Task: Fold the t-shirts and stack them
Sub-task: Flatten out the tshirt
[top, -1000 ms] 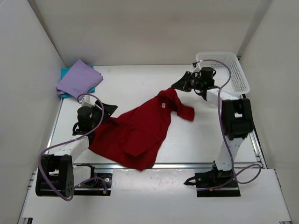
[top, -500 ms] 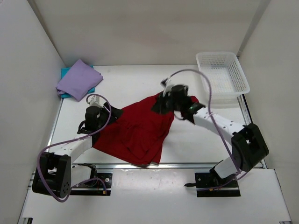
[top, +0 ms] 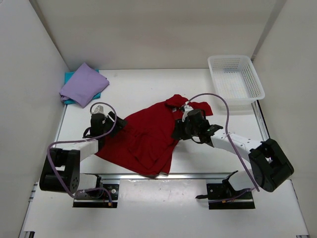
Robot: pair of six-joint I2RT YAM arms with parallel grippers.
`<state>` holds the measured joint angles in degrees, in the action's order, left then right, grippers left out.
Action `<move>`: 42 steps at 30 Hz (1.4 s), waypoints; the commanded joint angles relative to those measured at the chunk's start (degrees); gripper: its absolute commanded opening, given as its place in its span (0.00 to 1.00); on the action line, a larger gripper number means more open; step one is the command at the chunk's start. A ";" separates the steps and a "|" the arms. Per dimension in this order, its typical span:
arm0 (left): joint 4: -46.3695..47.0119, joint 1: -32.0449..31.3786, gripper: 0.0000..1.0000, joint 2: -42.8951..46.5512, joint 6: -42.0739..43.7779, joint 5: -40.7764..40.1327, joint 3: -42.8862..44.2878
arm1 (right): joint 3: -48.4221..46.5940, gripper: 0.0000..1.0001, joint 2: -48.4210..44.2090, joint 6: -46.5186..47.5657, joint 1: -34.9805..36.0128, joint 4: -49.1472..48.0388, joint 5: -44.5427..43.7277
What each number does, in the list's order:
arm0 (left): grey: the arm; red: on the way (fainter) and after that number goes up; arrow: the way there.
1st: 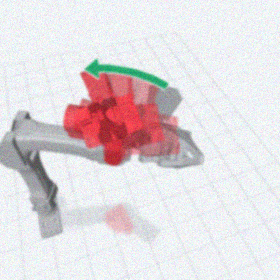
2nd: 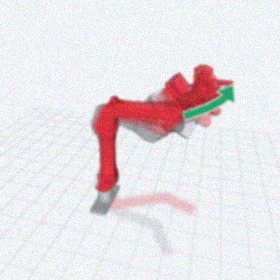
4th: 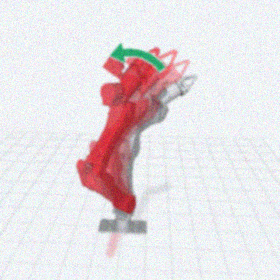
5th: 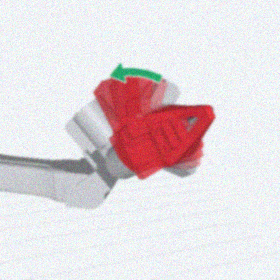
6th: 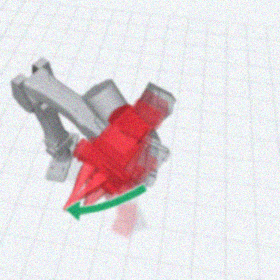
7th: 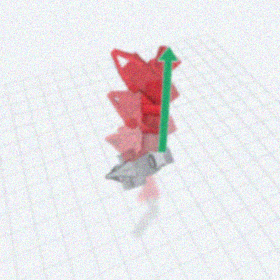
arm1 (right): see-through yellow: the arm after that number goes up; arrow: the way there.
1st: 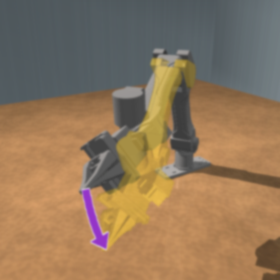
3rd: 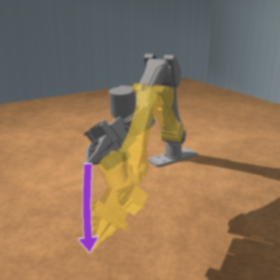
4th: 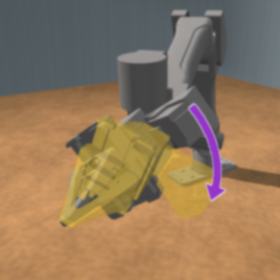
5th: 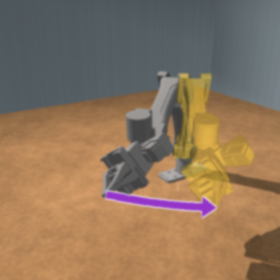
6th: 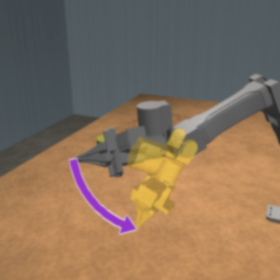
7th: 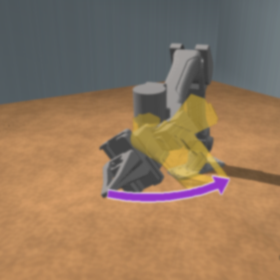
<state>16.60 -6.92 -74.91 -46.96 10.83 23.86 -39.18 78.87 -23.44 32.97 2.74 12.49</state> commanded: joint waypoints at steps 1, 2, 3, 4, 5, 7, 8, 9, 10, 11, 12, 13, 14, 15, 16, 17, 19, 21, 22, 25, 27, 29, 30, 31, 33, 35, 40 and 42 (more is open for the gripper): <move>0.54 0.41 0.72 -2.24 0.38 -0.89 1.27 | -2.13 0.38 0.14 0.24 2.71 -3.18 0.25; 0.63 0.41 0.73 -2.51 0.29 -0.81 0.84 | -2.13 0.39 1.01 -0.20 2.89 -3.27 1.12; 1.76 0.50 0.74 -3.13 0.20 -1.77 1.10 | -2.04 0.39 0.93 -0.64 3.06 -3.88 0.96; 1.68 -0.11 0.74 -3.48 0.20 -2.39 1.45 | -2.13 0.40 1.80 -0.73 3.32 -3.54 0.35; 1.77 -0.11 0.74 -4.27 0.11 -2.31 1.98 | -3.00 0.40 2.77 -0.99 3.68 -2.93 -0.18; 2.12 -1.51 0.74 -5.85 -0.15 -2.83 2.94 | -4.23 0.39 4.09 -0.73 4.11 -0.12 -1.23; 2.21 -1.61 0.75 -7.34 -0.15 -3.01 3.47 | -4.50 0.39 4.36 -0.90 4.29 -0.19 -1.85; 2.56 -1.35 0.76 -8.39 -0.24 -3.01 4.26 | -4.50 0.40 4.19 -0.82 4.56 1.11 -4.03; 2.73 -1.52 0.76 -8.93 -0.41 -3.36 4.53 | -4.68 0.40 4.27 -1.08 4.99 1.30 -5.71; 3.43 -1.78 0.76 -9.89 -0.41 -3.36 5.14 | -5.11 0.40 4.19 -0.99 4.65 1.56 -6.33; 4.05 -1.78 0.75 -10.51 -0.85 -2.66 5.06 | -5.47 0.40 4.45 -1.08 4.73 1.74 -6.51; 4.40 -1.96 0.75 -11.56 -1.20 -2.83 5.93 | -6.17 0.41 5.06 -1.08 4.65 2.00 -6.95; 4.58 -2.13 0.72 -12.79 -1.03 -3.18 6.90 | -6.26 0.40 6.11 -0.99 4.38 2.09 -6.87; 4.67 -2.40 0.67 -14.28 -1.20 -3.18 7.43 | -6.87 0.40 6.99 -1.17 3.77 2.26 -6.61; 4.32 -1.96 0.60 -15.08 -1.47 -2.92 8.39 | -6.88 0.40 8.04 -0.91 3.42 2.18 -5.73; 5.19 -1.96 0.56 -16.39 -1.73 -2.22 9.10 | -7.49 0.39 8.92 -1.17 2.98 1.22 -4.68; 6.25 -1.87 0.41 -17.89 -2.69 -1.25 9.54 | -7.93 0.29 10.16 -1.43 1.84 0.16 -3.36; 6.25 -1.87 0.32 -18.68 -3.05 -1.42 10.77 | -9.42 0.13 11.65 -1.70 1.66 0.16 -2.74; 5.90 -1.87 0.28 -18.51 -3.05 -1.51 11.12 | -10.47 0.04 12.27 -1.43 1.14 0.24 -2.91; 6.07 -1.87 0.19 -17.64 -3.23 -2.13 12.26 | -12.84 0.00 12.98 -1.35 -0.09 -0.11 -1.77; 6.08 -1.78 0.15 -17.20 -3.75 -2.31 13.66 | -14.95 0.00 12.28 -1.34 -1.33 -0.89 -1.34; 3.63 -1.78 0.13 -15.71 -2.97 -2.74 16.65 | -17.41 0.00 9.13 -0.82 -3.25 -2.21 0.94; 3.09 -1.78 0.12 -15.44 -2.88 -3.70 17.62 | -18.38 0.00 8.15 -0.82 -3.61 -2.22 1.83; 2.04 -2.04 0.11 -13.96 -2.18 -4.67 18.67 | -19.35 0.00 6.57 -0.99 -4.66 -2.30 3.40; 0.46 -2.05 0.10 -11.84 -1.30 -6.25 19.29 | -21.02 0.01 2.71 -0.90 -5.63 -1.43 4.56; -0.25 -2.22 0.10 -8.51 -1.47 -7.22 17.38 | -20.06 0.00 -2.99 -1.69 -5.99 0.15 5.26; 0.72 -2.83 0.11 -0.61 -3.92 -7.75 9.29 | -6.74 0.00 -18.21 -4.94 -10.45 5.67 8.25; 1.94 -5.02 0.11 3.61 -5.33 -7.75 3.42 | -0.22 0.01 -28.28 -6.34 -17.63 8.85 7.99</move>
<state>18.98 -9.74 -76.49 -50.54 4.40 33.06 -47.31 58.17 -26.98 22.74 4.62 19.55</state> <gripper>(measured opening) 0.139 0.011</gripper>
